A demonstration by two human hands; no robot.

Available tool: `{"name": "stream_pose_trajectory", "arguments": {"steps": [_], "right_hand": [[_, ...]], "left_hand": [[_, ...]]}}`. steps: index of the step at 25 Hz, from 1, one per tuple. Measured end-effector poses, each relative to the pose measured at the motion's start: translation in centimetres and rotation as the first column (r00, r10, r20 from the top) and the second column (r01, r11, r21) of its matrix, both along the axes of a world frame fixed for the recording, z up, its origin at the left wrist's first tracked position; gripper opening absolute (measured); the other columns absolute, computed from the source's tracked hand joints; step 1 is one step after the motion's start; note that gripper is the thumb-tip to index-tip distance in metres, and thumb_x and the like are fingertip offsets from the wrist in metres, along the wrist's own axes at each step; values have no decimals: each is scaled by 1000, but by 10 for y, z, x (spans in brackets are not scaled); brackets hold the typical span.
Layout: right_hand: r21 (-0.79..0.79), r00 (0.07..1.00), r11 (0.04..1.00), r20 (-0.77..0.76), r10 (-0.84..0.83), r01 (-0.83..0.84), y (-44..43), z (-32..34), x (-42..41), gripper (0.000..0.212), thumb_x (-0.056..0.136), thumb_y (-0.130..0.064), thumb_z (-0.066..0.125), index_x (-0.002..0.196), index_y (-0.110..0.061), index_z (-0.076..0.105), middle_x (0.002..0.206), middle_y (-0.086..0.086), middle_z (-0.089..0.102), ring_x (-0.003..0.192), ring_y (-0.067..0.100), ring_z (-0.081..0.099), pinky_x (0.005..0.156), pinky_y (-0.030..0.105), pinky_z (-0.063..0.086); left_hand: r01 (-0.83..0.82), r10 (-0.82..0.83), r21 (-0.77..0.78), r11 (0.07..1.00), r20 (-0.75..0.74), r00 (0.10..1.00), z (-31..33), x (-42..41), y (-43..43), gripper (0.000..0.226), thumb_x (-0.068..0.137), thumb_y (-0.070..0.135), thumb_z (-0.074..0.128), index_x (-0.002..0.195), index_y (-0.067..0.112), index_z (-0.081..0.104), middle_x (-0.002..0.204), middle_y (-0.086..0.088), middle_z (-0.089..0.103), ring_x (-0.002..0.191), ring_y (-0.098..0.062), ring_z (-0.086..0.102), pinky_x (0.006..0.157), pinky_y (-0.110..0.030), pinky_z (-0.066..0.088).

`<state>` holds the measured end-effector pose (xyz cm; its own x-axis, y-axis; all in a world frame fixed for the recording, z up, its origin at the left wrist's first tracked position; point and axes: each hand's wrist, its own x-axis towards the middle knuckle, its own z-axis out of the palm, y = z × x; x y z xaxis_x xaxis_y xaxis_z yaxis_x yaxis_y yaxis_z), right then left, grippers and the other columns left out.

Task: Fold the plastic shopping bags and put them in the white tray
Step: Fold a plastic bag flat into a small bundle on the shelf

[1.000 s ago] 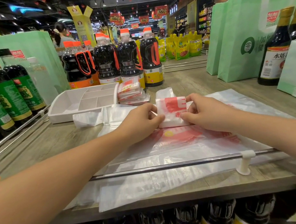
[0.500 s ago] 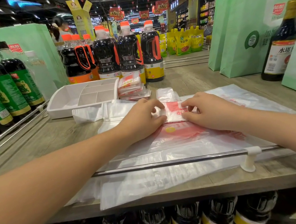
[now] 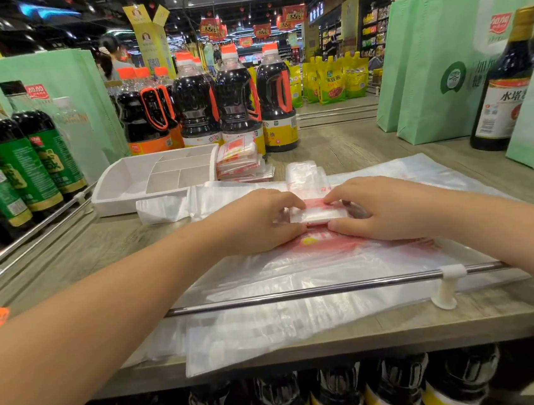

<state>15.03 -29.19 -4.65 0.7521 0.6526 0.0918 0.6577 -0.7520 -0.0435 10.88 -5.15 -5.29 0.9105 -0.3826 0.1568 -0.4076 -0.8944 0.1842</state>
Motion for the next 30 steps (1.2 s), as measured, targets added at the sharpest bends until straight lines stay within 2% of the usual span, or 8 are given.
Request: {"name": "stream_pose_trajectory", "arguments": {"steps": [3,8,14,16,19,22,25,30], "right_hand": [[51,999,997,6,53,-53,-6,1,-3,46,92,-51,55,137,-38,50,128,-13,55,115,10,52,97,28,40],[208,991,970,3,131,-129,-8,-1,-1,25,93,-40,62,116,-37,69,112,-14,62,103,5,57,90,25,44],[325,987,942,-104,124,-85,-13,-1,-2,16,90,-45,65,104,-47,71,99,-28,67,90,-5,59,73,13,43],[360,984,932,-150,100,-40,-15,1,-3,11,88,-46,68,94,-55,69,89,-36,65,80,-7,60,66,9,42],[358,973,934,-208,101,-20,-16,4,-5,18,88,-40,71,99,-54,68,87,-36,66,74,-6,60,65,7,42],[392,970,920,-213,113,-21,-13,1,-2,28,90,-36,70,116,-44,63,96,-25,70,85,-6,64,76,13,46],[433,972,900,-228,54,51,-7,-4,3,20,92,-36,67,111,-33,62,94,-13,72,89,6,67,85,31,53],[354,984,928,-170,-61,118,3,-6,3,15,97,-38,58,98,-23,57,88,-8,68,83,12,62,76,31,49]], "left_hand": [[75,-78,47,996,68,995,-2,-4,6,44,91,41,57,134,29,56,115,6,62,103,-13,58,90,-34,50],[145,-129,-111,983,140,982,-9,-2,7,33,93,32,66,125,23,69,114,8,60,99,-7,59,88,-22,47],[37,-34,-319,947,15,999,-6,-5,9,5,92,33,69,92,33,74,92,16,72,86,-2,66,82,-20,53],[28,-31,-344,939,-2,1000,-3,-7,8,13,92,29,70,82,36,68,89,14,72,86,-2,67,78,-14,51],[8,-61,-431,902,-108,992,-1,-9,10,8,93,30,69,99,26,74,97,9,75,94,-10,69,85,-20,53],[-47,-31,-481,875,-153,988,-3,-7,8,16,96,30,65,107,21,72,100,8,75,94,-9,69,90,-27,53],[-106,47,-463,880,-138,989,-8,-1,4,15,98,33,60,101,21,69,92,7,73,88,-12,68,88,-35,54],[-199,170,-343,918,-112,979,-11,7,-2,25,102,39,51,90,19,60,76,7,63,69,-10,57,67,-27,44]]}}
